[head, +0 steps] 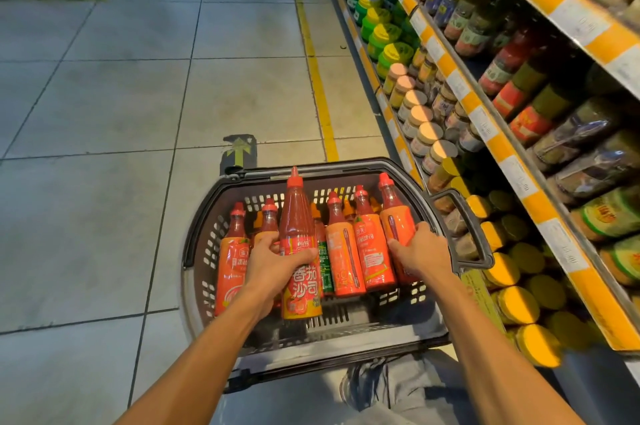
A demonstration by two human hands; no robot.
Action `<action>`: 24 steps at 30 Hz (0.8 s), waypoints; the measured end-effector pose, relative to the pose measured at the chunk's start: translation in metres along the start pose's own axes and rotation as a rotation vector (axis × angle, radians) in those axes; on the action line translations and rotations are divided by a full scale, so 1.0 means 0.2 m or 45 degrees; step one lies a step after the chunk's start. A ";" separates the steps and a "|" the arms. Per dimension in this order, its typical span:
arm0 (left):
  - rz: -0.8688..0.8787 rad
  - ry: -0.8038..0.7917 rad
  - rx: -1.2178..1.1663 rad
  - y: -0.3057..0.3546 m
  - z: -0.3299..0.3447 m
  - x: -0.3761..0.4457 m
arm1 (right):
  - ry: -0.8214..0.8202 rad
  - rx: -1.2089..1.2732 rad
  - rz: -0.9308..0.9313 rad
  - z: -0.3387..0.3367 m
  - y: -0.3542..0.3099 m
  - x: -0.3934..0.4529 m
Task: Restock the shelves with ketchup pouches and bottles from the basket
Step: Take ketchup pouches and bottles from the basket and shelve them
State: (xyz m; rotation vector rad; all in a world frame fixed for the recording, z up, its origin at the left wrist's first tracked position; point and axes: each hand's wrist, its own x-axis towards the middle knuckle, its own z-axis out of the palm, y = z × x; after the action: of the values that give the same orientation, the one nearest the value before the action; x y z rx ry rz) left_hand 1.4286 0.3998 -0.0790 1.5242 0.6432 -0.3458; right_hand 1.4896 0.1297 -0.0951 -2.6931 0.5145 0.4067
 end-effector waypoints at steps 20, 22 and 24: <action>0.012 -0.116 -0.103 0.03 0.07 -0.18 | 0.219 0.319 -0.113 -0.16 0.03 -0.26; 0.040 -0.154 -0.123 0.05 0.08 -0.22 | 0.259 0.409 -0.134 -0.21 0.04 -0.36; 0.084 -0.188 -0.137 0.08 0.10 -0.27 | 0.299 0.485 -0.136 -0.26 0.06 -0.45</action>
State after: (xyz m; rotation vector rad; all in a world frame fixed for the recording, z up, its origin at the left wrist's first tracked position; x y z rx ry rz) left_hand 1.3984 0.3713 -0.0368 1.3997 0.4868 -0.3639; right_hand 1.4148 0.1243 -0.0210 -2.3921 0.4565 -0.0389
